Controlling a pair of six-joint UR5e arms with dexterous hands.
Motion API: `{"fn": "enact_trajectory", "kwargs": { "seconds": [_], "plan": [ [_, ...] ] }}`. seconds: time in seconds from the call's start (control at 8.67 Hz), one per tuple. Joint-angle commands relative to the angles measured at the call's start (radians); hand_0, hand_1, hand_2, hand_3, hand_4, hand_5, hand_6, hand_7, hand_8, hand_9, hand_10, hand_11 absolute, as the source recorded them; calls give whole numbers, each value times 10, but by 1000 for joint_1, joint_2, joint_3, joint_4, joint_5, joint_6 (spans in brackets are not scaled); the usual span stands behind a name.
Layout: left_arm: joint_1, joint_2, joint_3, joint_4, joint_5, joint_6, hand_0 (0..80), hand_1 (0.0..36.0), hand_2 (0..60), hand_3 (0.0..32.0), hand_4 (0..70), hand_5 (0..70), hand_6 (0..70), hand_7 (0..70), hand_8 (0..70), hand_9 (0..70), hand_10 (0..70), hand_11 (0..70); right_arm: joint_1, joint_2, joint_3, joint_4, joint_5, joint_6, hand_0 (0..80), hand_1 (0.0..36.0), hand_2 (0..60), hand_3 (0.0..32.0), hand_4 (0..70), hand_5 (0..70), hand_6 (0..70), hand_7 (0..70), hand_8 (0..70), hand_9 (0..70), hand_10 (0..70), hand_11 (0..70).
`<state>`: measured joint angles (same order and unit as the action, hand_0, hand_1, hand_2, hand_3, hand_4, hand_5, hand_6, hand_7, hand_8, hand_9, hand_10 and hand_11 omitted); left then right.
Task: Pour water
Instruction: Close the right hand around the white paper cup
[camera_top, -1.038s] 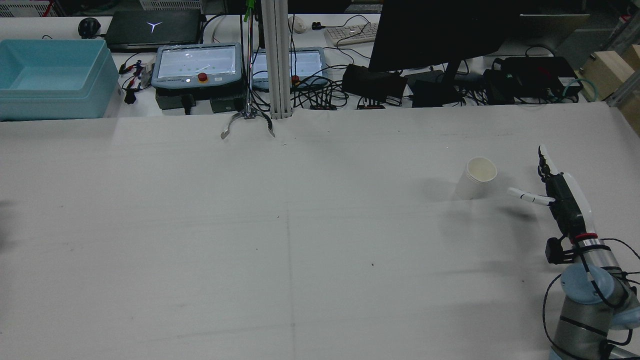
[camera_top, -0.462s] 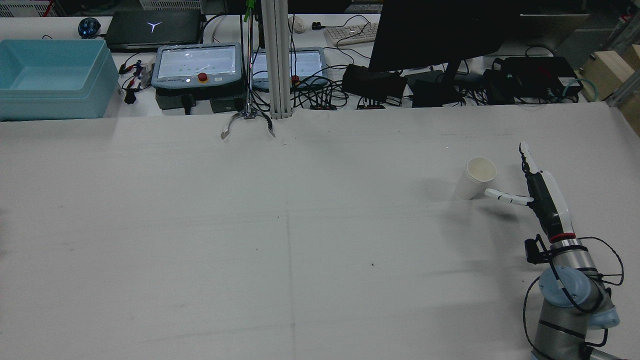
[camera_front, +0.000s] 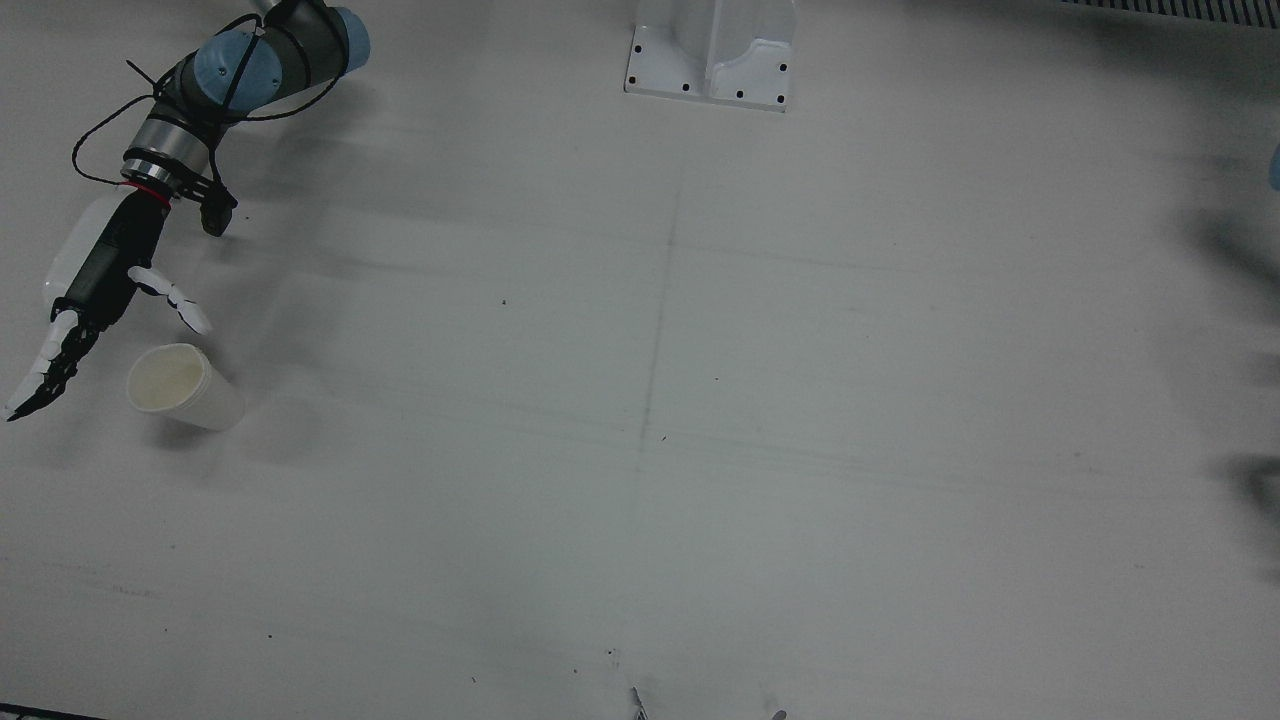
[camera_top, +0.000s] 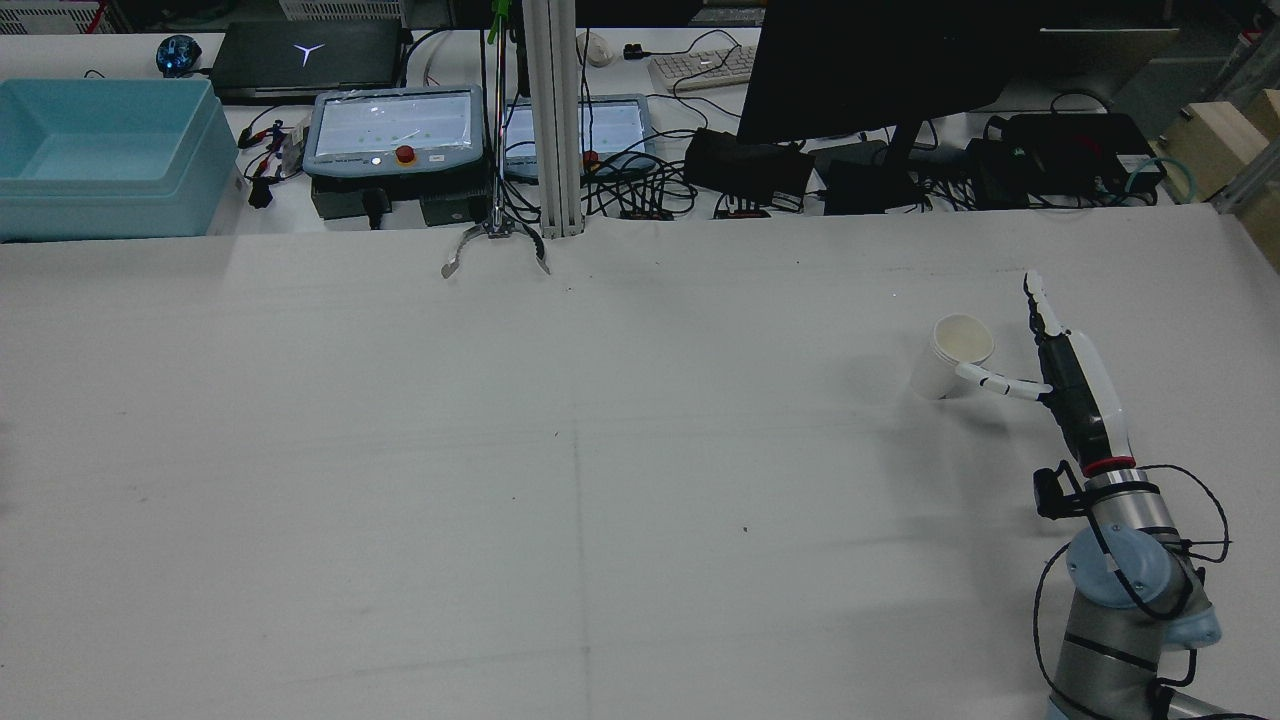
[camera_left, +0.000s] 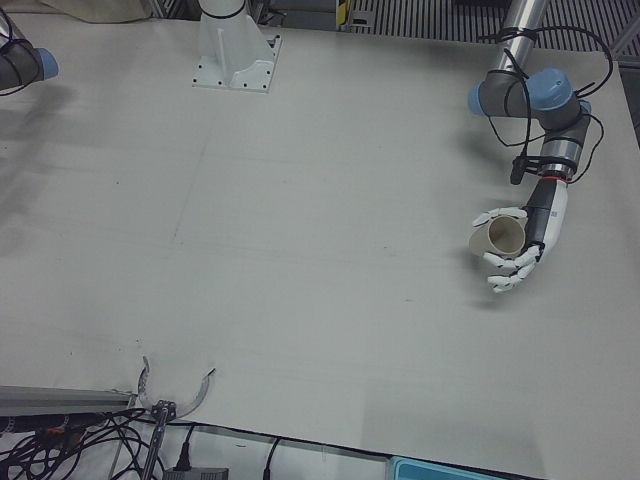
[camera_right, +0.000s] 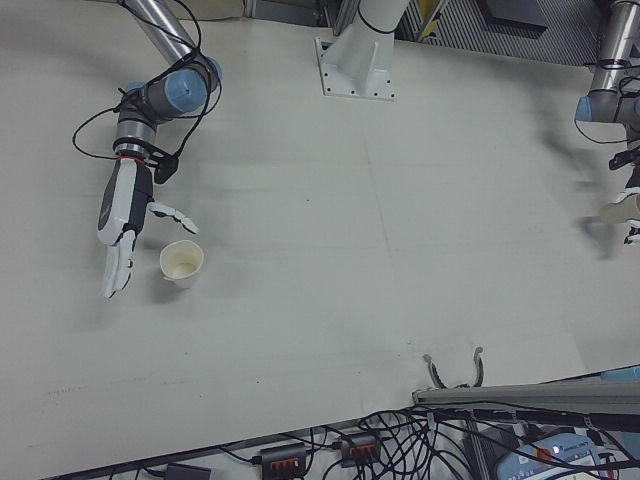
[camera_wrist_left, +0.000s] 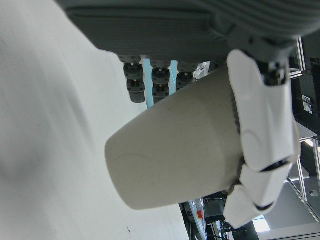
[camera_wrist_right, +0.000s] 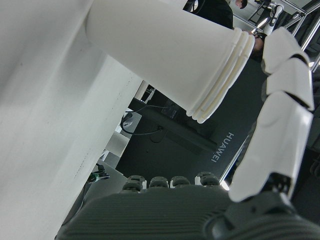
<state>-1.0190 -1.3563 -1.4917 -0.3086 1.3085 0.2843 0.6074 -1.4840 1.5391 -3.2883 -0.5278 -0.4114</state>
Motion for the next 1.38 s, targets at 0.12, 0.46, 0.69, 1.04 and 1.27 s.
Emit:
{"fn": "enact_trajectory", "kwargs": {
  "seconds": [0.12,0.46,0.69,1.04,1.27],
  "plan": [
    [2,-9,1,0,2,4,493,360,600,0,466,697,184,358,141,234,112,184,5,8,-11,7,0,-47,475,179,178,0,0,0,0,0,0,6,11,36],
    [0,-6,-4,0,2,3,492,360,600,0,471,700,190,368,149,244,114,188,8,30,-47,15,2,-46,471,178,192,0,0,0,0,0,0,11,12,37],
    [-1,2,-8,0,0,1,492,360,600,0,470,700,188,366,146,240,113,185,9,27,-45,13,-11,52,467,173,191,0,0,0,0,0,0,10,11,35],
    [-3,2,-8,0,0,0,493,360,600,0,467,700,187,364,145,239,113,185,-4,18,-43,15,-15,101,469,178,208,0,0,0,0,0,0,10,11,34],
    [-3,2,-7,0,0,0,494,360,600,0,466,700,186,362,145,238,112,185,-1,11,-51,15,-17,100,468,176,208,0,3,0,0,0,0,9,11,34]
  ]
}}
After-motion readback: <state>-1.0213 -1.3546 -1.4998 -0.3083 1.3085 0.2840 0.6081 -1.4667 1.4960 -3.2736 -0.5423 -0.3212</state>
